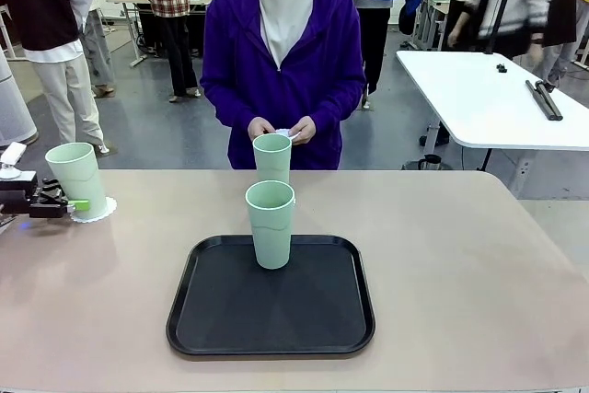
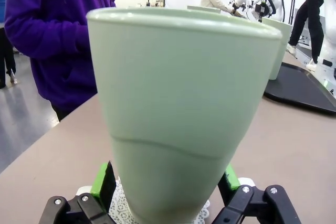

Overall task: Place coasters on the table and set cups on them.
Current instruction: Take one Reusable plastic cup from the Flat Tray and place it on a coaster set by the human.

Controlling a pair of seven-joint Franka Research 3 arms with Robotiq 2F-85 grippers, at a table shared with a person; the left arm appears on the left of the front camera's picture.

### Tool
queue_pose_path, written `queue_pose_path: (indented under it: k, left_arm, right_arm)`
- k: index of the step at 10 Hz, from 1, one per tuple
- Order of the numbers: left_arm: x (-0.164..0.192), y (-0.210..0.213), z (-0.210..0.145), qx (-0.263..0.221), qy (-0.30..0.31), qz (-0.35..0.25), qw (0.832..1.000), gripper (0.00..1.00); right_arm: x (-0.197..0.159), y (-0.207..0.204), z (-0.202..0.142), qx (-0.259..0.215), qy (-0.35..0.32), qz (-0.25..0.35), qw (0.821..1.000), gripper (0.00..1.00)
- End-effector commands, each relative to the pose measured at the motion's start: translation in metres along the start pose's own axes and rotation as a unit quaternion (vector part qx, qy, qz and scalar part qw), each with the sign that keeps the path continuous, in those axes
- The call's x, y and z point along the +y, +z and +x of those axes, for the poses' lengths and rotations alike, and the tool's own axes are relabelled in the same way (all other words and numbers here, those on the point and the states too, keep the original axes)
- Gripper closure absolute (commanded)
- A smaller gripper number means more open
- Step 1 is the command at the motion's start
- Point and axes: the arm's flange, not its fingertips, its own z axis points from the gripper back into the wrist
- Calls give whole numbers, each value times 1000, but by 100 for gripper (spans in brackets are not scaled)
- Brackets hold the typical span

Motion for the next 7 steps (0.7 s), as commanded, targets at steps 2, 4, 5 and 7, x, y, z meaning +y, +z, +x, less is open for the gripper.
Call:
queue_pose_path:
  k: [2,4,5,7]
  left_arm:
    - [-8,2,6,48,15,-9,999,0]
    - [-11,7,12,78,13,0,997,0]
    - [-13,12,19,84,10,6,996,0]
    - [-19,29,35,117,7,18,993,0]
  right_arm:
    - [1,0,0,1,0,2,1000,0]
    - [1,0,0,1,0,2,1000,0]
    - [1,0,0,1,0,2,1000,0]
    - [1,0,0,1,0,2,1000,0]
